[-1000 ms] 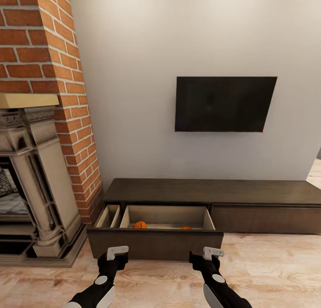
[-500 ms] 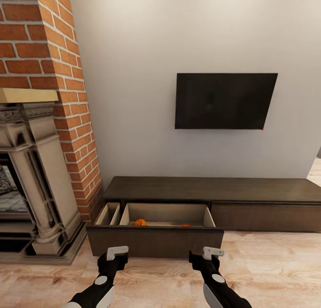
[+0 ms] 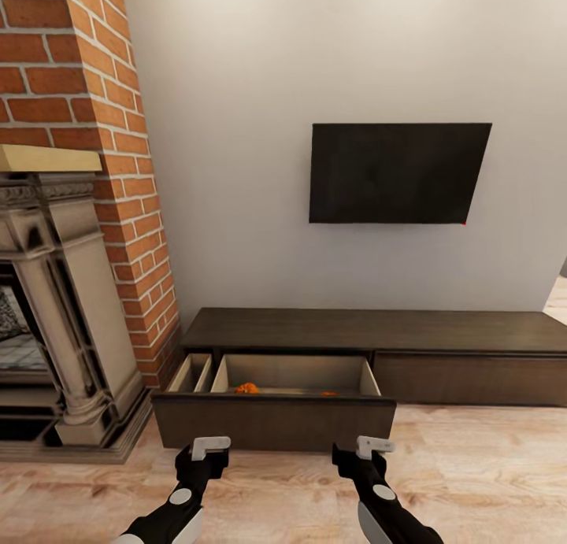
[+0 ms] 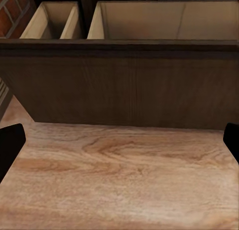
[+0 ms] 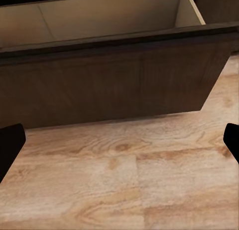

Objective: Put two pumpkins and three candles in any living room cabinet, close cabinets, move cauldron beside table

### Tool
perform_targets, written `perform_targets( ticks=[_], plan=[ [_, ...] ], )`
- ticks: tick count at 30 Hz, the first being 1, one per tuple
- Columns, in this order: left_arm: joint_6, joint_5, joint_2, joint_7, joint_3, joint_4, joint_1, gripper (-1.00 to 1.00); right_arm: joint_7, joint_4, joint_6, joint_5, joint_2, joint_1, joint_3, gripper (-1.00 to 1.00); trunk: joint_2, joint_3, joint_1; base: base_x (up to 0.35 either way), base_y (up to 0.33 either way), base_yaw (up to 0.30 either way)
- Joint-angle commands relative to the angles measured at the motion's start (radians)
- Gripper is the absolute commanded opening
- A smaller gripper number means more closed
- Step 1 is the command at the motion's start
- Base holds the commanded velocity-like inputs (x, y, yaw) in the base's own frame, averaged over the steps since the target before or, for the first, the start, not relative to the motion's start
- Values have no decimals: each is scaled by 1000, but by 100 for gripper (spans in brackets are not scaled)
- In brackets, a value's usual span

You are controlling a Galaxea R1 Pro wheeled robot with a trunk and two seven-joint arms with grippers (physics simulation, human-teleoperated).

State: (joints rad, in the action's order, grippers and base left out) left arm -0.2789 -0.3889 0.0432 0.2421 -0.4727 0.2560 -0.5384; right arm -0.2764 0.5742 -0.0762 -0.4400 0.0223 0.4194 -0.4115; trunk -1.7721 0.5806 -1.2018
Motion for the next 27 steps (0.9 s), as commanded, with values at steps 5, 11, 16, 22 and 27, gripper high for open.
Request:
perform_targets(
  ticks=[5, 11, 16, 22, 27],
  plan=[
    [-3, -5, 0, 6, -11, 0, -1, 100, -7, 0, -6, -10, -1, 1, -37, 100, -36, 17, -19, 0, 0, 0],
    [-3, -6, 0, 6, -32, 0, -2, 100, -7, 0, -7, -10, -2, 1, -47, 100, -78, 36, -42, 0, 0, 0],
    [-4, -7, 0, 6, -40, 0, -2, 100, -7, 0, -7, -11, -2, 1, -48, 100, -113, 51, -61, 0, 0, 0],
    [-5, -7, 0, 6, -42, 0, -2, 100, -7, 0, -8, -11, -2, 1, -48, 100, -155, 70, -84, 0, 0, 0],
    [-5, -7, -1, 6, -43, 0, -2, 100, -7, 0, -8, -11, -2, 1, -48, 100, -190, 86, -104, 0, 0, 0]
  ],
)
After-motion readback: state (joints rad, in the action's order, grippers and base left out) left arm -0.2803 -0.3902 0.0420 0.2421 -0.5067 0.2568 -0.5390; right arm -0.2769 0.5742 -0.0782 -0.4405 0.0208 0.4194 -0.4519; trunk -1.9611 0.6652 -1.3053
